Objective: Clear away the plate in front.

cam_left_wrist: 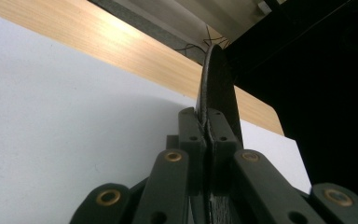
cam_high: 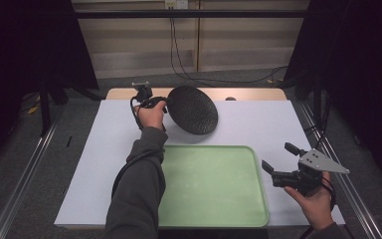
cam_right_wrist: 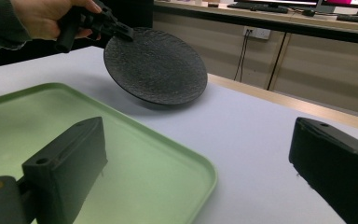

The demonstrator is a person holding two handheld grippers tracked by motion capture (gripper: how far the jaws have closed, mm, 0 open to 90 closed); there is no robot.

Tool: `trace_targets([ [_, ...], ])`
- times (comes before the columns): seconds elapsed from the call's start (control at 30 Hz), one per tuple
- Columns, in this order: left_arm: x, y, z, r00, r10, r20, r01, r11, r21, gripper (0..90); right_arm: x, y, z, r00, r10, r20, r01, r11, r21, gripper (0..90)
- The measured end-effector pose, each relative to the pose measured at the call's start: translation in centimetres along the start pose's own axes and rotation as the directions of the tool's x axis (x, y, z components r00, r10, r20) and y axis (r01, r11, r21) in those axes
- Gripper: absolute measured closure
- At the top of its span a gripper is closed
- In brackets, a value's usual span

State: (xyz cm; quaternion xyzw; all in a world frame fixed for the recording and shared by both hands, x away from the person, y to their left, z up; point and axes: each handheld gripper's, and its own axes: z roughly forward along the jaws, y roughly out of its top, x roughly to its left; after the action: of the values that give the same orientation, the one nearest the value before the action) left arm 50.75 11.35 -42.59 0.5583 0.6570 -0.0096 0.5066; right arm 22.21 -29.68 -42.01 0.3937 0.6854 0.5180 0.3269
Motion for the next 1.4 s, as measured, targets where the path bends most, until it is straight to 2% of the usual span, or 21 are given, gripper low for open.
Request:
trace_targets([
  [0.3,-0.1,0.4,-1.3,0.9998,0.014,0.015,-0.014,0.9995,0.027,87.0,0.1,0.0,-0.1,1.0,-0.002,0.002,0.002,1.0,-0.005,2.7],
  [0.5,-0.4,0.9,-2.3,0.999,0.04,0.022,-0.041,0.9972,0.063,87.2,0.2,0.0,0.0,1.0,0.003,0.005,-0.003,1.0,-0.002,1.6],
  [0.63,-0.5,1.2,-3.1,0.998,0.053,0.036,-0.055,0.9948,0.085,87.3,0.1,0.0,0.0,0.9999,0.005,0.009,-0.005,1.0,0.002,0.8],
  [0.7,-0.8,1.3,-3.4,0.9959,0.083,0.037,-0.086,0.9919,0.094,87.2,0.0,0.0,0.1,0.9998,0.018,0.005,-0.018,1.0,0.005,0.3],
  [0.97,-1.1,1.6,-4.7,0.9927,0.109,0.051,-0.114,0.9881,0.103,87.3,0.2,0.0,0.1,0.9996,0.013,-0.026,-0.013,1.0,-0.005,0.0],
  [1.13,-1.0,1.6,-5.4,0.9911,0.115,0.066,-0.123,0.9843,0.127,87.2,0.2,-0.1,0.2,0.9996,0.021,-0.018,-0.021,1.0,0.003,0.0],
  [1.4,-1.0,1.4,-6.1,0.9857,0.147,0.083,-0.158,0.9767,0.146,87.2,0.2,-0.1,0.3,0.9993,0.024,-0.028,-0.024,1.0,0.003,0.0],
])
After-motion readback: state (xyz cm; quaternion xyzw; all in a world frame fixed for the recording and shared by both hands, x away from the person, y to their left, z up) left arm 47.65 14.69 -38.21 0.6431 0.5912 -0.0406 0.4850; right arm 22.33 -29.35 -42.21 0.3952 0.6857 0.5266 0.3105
